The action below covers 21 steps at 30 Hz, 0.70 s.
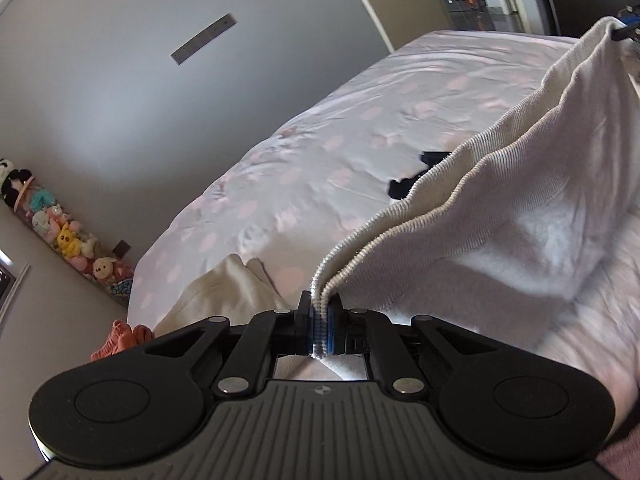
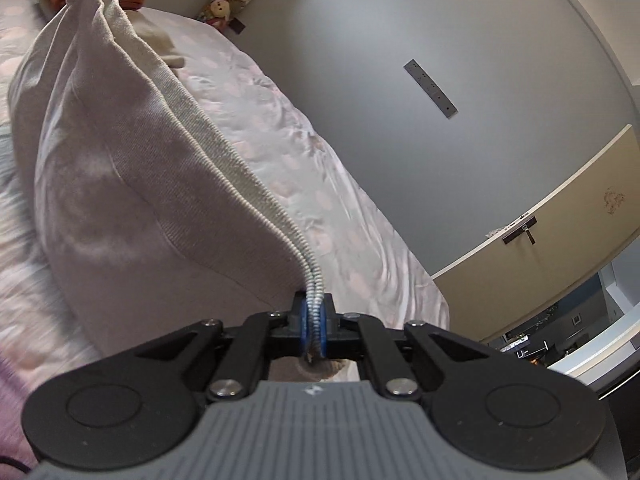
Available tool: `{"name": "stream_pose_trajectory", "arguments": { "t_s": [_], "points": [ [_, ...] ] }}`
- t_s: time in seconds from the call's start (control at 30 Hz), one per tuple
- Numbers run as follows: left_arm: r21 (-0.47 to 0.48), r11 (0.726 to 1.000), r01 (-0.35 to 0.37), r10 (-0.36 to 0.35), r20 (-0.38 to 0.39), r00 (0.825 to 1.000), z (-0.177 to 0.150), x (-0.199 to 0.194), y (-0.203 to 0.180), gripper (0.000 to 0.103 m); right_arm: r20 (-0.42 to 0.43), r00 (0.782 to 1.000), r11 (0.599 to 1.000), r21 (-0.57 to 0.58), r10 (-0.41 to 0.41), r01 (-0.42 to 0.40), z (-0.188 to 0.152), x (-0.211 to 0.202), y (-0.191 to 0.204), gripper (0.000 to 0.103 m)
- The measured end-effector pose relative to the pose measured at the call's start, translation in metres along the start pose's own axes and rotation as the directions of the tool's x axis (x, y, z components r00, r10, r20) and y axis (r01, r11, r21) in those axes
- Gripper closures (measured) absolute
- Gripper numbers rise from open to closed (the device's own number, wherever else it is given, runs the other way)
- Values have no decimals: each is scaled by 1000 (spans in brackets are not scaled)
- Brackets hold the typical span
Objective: Fold clothes
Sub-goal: 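Lift the hem with both grippers and fold the sweatshirt over toward the collar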
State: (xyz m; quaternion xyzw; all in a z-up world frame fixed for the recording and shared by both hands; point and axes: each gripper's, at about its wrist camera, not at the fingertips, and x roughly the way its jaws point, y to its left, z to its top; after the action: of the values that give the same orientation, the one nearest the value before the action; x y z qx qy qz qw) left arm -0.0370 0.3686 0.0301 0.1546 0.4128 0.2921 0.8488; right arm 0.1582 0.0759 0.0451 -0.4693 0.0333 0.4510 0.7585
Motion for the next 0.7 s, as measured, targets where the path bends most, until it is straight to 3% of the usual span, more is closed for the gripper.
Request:
{"name": "stream_pose_trajectory", "arguments": {
  "t_s": [0.27, 0.5, 0.7],
  "points": [
    [-13, 999, 32, -33, -61, 998, 21, 101, 15, 99, -72, 996, 997, 60, 44, -39, 16, 129, -23, 96],
    [-49, 996, 71, -77, -144, 986, 10, 205, 14, 99, -149, 983, 987, 133, 106, -86, 11, 251, -13, 96],
    [-82, 991, 107, -122, -198, 973, -4, 267, 9, 98, -198, 966, 974, 185, 165, -129, 2, 327, 1, 96]
  ]
}}
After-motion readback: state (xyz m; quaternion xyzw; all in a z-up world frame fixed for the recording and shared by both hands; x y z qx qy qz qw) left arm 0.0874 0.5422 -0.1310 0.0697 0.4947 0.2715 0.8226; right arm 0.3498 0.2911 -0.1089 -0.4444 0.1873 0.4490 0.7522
